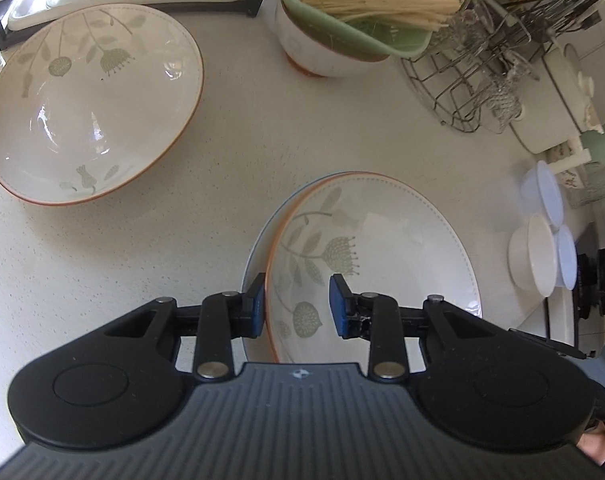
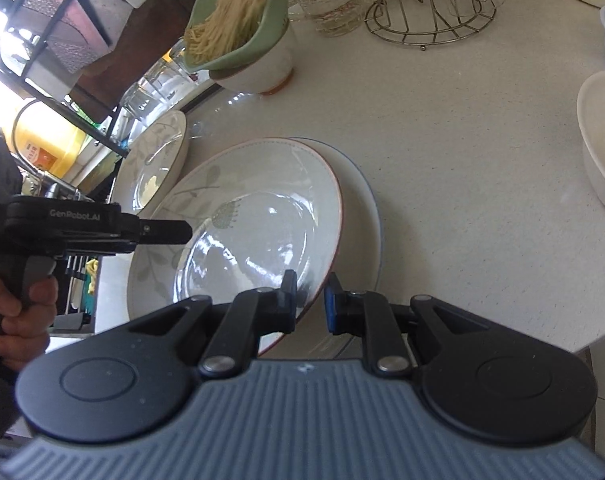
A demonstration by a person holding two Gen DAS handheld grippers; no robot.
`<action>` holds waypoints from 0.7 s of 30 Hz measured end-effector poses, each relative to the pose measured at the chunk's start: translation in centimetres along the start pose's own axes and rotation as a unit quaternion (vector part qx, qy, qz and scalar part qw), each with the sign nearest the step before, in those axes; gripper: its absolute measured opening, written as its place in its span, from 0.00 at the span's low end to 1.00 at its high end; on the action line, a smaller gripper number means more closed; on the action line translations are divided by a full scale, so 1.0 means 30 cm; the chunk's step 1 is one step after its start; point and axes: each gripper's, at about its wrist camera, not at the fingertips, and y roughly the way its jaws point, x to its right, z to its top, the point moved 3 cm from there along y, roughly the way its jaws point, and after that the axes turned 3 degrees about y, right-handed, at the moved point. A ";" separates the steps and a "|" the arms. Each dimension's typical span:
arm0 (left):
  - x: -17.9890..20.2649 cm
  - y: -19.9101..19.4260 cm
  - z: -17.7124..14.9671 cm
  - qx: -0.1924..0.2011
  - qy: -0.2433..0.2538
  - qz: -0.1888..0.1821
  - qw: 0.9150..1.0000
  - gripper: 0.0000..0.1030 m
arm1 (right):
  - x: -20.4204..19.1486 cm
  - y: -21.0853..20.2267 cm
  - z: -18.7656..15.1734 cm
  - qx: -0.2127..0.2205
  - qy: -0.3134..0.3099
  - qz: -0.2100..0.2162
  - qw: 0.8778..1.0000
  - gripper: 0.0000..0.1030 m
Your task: Organize plates and bowls
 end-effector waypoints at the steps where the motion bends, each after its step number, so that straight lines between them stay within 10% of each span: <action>1: 0.008 0.009 0.002 -0.001 0.002 0.005 1.000 0.34 | 0.002 0.002 0.000 0.000 -0.002 -0.001 1.000 0.17; 21: 0.003 0.029 -0.031 -0.006 -0.055 0.020 0.998 0.39 | 0.022 0.033 0.005 0.021 0.002 -0.023 0.999 0.17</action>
